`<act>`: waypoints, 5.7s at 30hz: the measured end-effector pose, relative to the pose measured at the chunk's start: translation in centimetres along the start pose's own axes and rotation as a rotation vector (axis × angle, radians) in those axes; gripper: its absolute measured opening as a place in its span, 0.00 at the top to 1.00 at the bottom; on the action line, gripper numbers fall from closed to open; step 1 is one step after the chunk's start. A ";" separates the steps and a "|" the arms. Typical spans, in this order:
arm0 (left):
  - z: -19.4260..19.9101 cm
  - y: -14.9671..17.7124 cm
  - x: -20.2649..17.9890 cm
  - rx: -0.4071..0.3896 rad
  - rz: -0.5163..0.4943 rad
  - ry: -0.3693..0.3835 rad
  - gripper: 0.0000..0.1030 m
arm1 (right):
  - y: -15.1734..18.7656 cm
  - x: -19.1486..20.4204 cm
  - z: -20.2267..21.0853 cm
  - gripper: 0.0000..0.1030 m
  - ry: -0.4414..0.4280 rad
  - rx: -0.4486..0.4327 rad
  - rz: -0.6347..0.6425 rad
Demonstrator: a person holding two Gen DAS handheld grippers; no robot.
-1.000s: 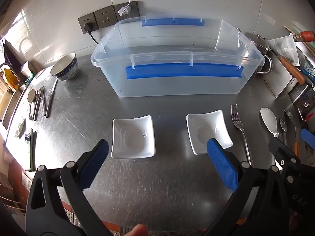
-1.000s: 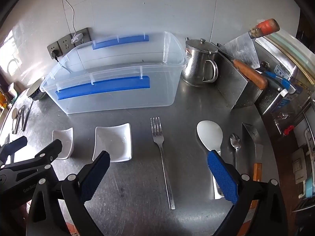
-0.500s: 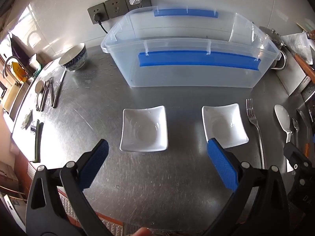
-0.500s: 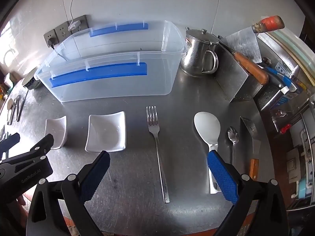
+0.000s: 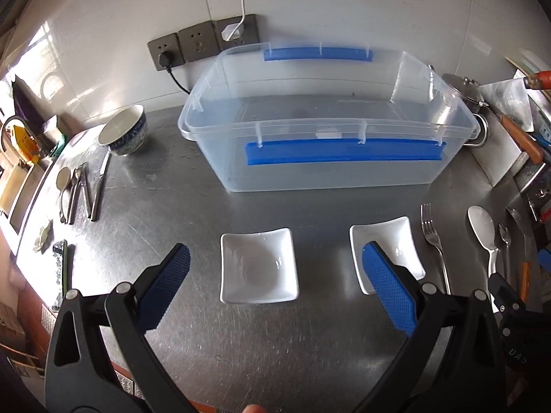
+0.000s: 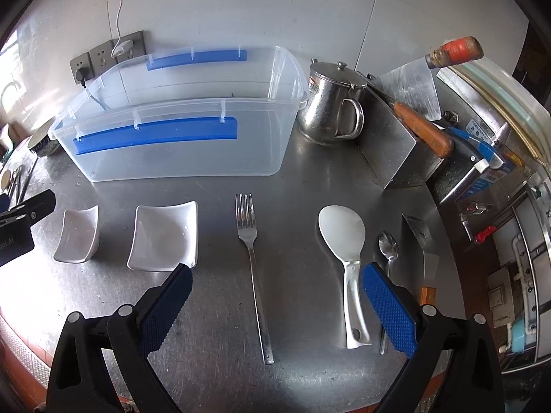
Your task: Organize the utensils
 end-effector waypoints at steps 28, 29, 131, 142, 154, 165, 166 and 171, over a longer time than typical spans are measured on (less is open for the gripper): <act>0.0 -0.3 -15.3 0.013 -0.145 0.078 0.06 | 3.8 -12.9 0.1 0.04 0.036 0.055 -0.177; 0.1 -0.2 -15.6 0.012 -0.141 0.072 0.06 | 3.8 -13.2 0.1 0.04 0.033 0.055 -0.161; -3.6 -0.2 -41.2 0.264 -0.318 0.512 0.06 | 9.9 -22.0 -9.3 0.76 0.007 0.263 -0.223; -7.6 2.9 -44.8 0.610 -0.224 0.700 0.06 | 10.7 -22.3 -6.0 0.76 0.032 0.237 -0.183; -10.8 8.7 -49.1 0.812 -0.247 0.738 0.06 | 10.7 -23.1 -3.8 0.76 0.012 0.219 -0.182; -6.9 6.7 -49.7 0.728 -0.334 0.737 0.06 | 10.8 -23.4 -3.0 0.76 0.001 0.208 -0.181; -7.0 7.0 -49.9 0.748 -0.333 0.736 0.06 | 10.8 -23.5 -2.9 0.76 -0.001 0.207 -0.184; -7.1 9.0 -51.7 0.844 -0.330 0.780 0.06 | 10.9 -23.9 -2.3 0.76 0.002 0.201 -0.183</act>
Point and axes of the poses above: each gripper's, at about its wrist camera, not at the fingertips, and z roughly against the way its jaws point, x to its left, y to its underside, the point moved 8 cm from there along -z, roughly the way its jaws point, and after that the axes turned 4 degrees about -x, right-handed, at the moved point
